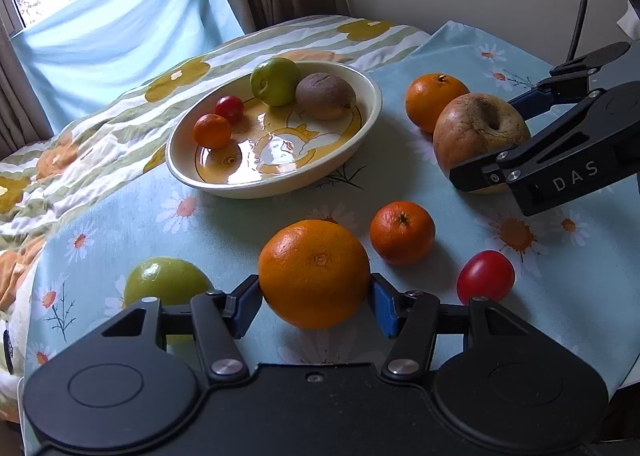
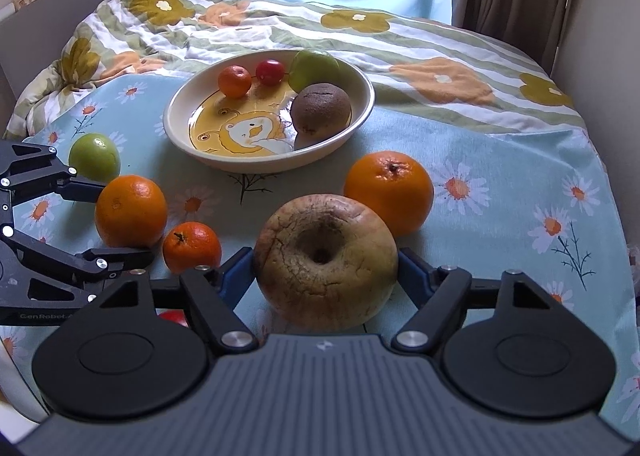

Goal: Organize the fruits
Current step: 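Grasp the large orange with the left tool while the right tool grasps the brownish apple, then carry the orange and brownish apple into the white bowl with both tools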

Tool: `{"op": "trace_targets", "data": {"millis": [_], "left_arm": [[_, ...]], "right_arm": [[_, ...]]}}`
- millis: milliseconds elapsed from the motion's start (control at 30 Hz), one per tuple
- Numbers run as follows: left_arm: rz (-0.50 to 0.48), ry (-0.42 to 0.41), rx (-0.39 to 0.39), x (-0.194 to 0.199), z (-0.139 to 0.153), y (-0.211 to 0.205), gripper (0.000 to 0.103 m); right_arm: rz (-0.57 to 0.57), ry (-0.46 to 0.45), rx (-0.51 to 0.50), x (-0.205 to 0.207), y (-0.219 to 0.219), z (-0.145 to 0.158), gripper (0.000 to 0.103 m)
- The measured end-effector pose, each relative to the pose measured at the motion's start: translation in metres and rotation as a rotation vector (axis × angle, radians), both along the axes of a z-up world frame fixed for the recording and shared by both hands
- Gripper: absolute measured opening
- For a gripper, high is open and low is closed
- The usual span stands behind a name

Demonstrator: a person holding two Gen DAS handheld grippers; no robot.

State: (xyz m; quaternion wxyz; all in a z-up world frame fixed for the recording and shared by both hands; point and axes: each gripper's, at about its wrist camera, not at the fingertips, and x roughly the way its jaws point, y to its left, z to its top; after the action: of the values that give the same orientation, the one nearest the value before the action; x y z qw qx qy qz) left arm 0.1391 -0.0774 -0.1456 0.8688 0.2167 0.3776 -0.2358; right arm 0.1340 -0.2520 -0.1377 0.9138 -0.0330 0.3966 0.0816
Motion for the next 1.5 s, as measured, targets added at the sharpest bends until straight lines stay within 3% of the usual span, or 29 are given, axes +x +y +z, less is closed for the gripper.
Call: {"op": "trace_targets", "data": {"millis": [333, 667, 967, 1233, 1500], "left_arm": [[0.067, 0.015, -0.05, -0.018, 0.015, 0.008, 0.062], [0.155, -0.034, -0.12, -0.047, 0.061, 0.018, 0.062], [0.231, -0.109, -0.156, -0.048, 0.117, 0.03, 0.062], [0.188, -0.159, -0.143, -0.016, 0.138, 0.046, 0.062], [0.102, -0.111, -0.148, 0.041, 0.132, 0.058, 0.062]], "right_arm": [[-0.011, -0.029, 0.019, -0.011, 0.0, 0.007, 0.09], [-0.006, -0.072, 0.046, -0.031, -0.002, 0.054, 0.09], [0.026, -0.112, 0.07, -0.037, 0.002, 0.103, 0.09], [0.011, -0.125, 0.086, -0.023, 0.016, 0.125, 0.09], [-0.079, -0.112, 0.095, 0.006, 0.033, 0.131, 0.09]]}}
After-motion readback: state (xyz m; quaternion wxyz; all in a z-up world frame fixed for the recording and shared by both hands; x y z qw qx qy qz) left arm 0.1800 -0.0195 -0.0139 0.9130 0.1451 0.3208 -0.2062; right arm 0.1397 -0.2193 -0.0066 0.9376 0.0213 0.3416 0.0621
